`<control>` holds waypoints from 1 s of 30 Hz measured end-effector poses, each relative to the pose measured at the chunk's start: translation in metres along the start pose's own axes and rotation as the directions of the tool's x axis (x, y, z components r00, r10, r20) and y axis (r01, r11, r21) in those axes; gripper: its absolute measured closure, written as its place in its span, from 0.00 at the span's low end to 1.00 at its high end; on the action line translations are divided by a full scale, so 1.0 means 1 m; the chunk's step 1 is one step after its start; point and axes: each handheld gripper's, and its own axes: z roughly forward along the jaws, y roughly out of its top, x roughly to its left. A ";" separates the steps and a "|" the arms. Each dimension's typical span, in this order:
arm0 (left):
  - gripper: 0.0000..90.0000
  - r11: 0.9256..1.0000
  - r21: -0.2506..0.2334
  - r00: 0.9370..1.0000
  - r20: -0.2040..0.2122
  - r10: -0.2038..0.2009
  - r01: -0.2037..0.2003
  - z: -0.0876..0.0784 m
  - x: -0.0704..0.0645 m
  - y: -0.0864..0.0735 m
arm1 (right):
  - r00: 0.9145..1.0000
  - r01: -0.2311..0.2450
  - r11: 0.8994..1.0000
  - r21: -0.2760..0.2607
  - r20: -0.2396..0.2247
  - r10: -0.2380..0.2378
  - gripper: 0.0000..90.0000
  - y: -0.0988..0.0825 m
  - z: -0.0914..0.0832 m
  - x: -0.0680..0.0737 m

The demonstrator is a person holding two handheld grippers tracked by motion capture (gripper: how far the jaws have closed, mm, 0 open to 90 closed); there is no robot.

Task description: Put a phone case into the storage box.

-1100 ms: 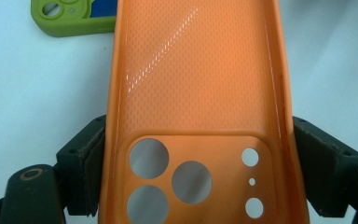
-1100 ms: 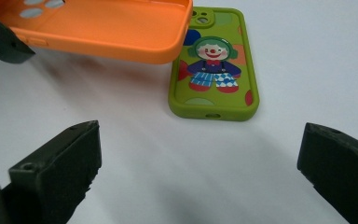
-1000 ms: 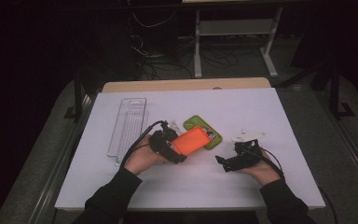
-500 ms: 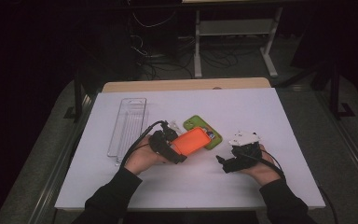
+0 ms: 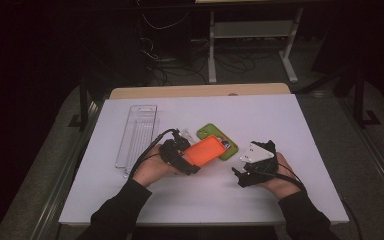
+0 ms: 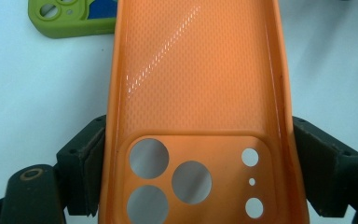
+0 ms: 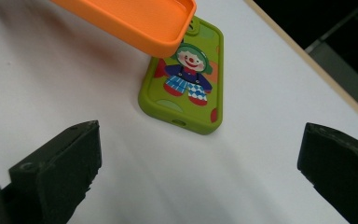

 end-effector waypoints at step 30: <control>0.18 1.000 -0.010 1.000 0.001 0.001 -0.001 -0.001 -0.001 0.001 | 0.929 0.327 0.945 0.031 0.172 -0.327 0.00 0.007 0.000 0.020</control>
